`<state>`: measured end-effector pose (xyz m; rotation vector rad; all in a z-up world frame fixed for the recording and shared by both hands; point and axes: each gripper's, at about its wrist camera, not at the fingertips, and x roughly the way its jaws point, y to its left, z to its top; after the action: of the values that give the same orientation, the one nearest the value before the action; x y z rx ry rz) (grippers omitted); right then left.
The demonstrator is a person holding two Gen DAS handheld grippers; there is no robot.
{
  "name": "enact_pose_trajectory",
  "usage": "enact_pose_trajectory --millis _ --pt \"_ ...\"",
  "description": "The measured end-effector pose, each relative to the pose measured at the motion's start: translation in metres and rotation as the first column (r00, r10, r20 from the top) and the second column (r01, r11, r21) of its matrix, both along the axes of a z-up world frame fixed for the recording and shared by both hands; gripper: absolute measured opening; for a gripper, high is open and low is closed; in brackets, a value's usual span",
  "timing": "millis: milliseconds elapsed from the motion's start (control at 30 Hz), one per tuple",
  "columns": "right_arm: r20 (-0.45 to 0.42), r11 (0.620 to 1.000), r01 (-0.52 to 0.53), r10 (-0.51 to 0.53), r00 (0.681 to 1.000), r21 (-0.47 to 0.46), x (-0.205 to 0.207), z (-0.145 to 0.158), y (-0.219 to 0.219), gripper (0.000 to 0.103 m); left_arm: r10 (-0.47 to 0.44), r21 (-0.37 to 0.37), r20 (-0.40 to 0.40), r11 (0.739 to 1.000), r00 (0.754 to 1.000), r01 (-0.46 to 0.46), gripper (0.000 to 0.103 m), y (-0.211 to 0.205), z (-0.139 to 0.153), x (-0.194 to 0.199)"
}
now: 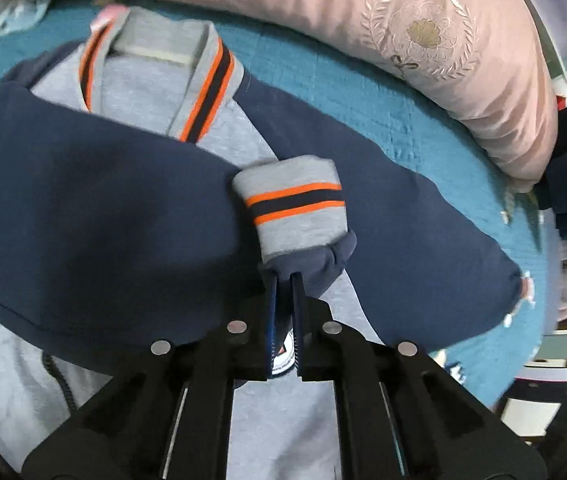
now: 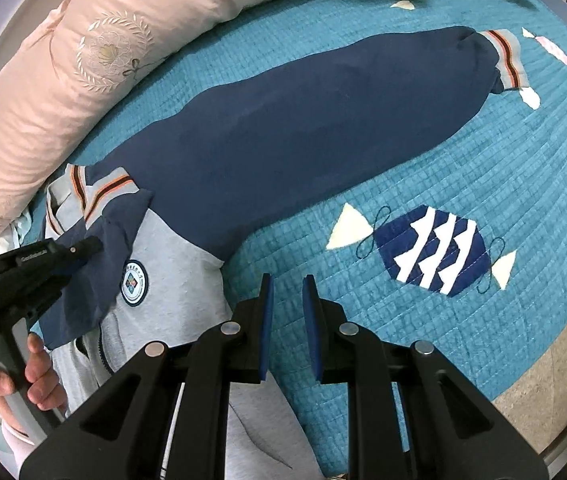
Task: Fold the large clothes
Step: 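Carry the held cuff across the jacket body and lay it down with the left gripper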
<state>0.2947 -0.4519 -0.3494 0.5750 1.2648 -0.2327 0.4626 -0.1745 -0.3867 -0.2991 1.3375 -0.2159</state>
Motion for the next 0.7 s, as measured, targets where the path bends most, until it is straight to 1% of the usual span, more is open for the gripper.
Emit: enact_pose_trajectory --millis 33,67,100,200,233,267,300,333,400,467,500,567,700 --pt "0.000 1.000 -0.001 0.001 1.000 -0.006 0.000 0.000 -0.001 0.016 -0.021 0.019 0.043 1.000 0.999 0.020 0.005 -0.006 0.009 -0.005" --pt "0.002 1.000 -0.001 0.001 1.000 -0.015 0.000 0.001 -0.002 0.016 -0.047 0.030 0.065 0.999 0.997 0.045 0.005 -0.015 0.015 -0.008" --pt "0.002 1.000 0.000 0.000 1.000 -0.021 -0.001 0.002 -0.004 0.016 -0.093 0.040 0.091 0.995 0.991 0.090 0.005 -0.025 0.024 -0.013" --pt "0.000 1.000 0.025 -0.025 1.000 -0.016 -0.004 0.001 -0.012 0.016 -0.154 0.044 0.111 0.988 0.982 0.150 0.006 -0.044 0.036 -0.023" --pt "0.000 0.999 0.034 -0.034 0.999 -0.014 -0.005 0.002 -0.014 0.016 -0.183 0.055 0.118 0.983 0.976 0.177 0.012 -0.053 0.039 -0.028" --pt "0.000 0.999 0.040 -0.040 0.999 -0.014 -0.006 0.002 -0.016 0.016 -0.208 0.051 0.122 0.978 0.971 0.203 0.019 -0.058 0.040 -0.030" --pt "-0.002 0.999 0.049 -0.049 0.999 -0.017 -0.008 0.002 -0.020 0.016 -0.234 0.037 0.120 0.972 0.965 0.231 0.042 -0.066 0.038 -0.035" --pt "-0.006 0.998 0.054 -0.054 0.999 -0.018 -0.009 0.002 -0.022 0.016 -0.248 0.030 0.113 0.969 0.962 0.247 0.053 -0.069 0.035 -0.037" --pt "-0.016 0.998 0.065 -0.065 0.998 -0.014 -0.011 0.000 -0.026 0.016 -0.275 0.034 0.074 0.961 0.959 0.273 0.054 -0.078 0.026 -0.044" --pt "-0.017 0.997 0.077 -0.078 0.997 -0.008 -0.014 0.001 -0.029 0.016 -0.276 0.029 0.039 0.961 0.960 0.275 0.053 -0.080 0.019 -0.047" --pt "-0.016 0.997 0.080 -0.080 0.997 -0.008 -0.015 0.001 -0.031 0.016 -0.268 0.015 0.037 0.963 0.963 0.267 0.054 -0.079 0.019 -0.048" --pt "-0.014 0.997 0.081 -0.081 0.997 -0.012 -0.017 0.003 -0.032 0.016 -0.251 0.011 0.040 0.968 0.967 0.251 0.053 -0.075 0.020 -0.044" --pt "-0.019 0.996 0.094 -0.094 0.995 -0.005 -0.019 0.002 -0.040 0.016 -0.227 0.059 0.065 0.973 0.972 0.223 0.053 -0.069 0.027 -0.036"
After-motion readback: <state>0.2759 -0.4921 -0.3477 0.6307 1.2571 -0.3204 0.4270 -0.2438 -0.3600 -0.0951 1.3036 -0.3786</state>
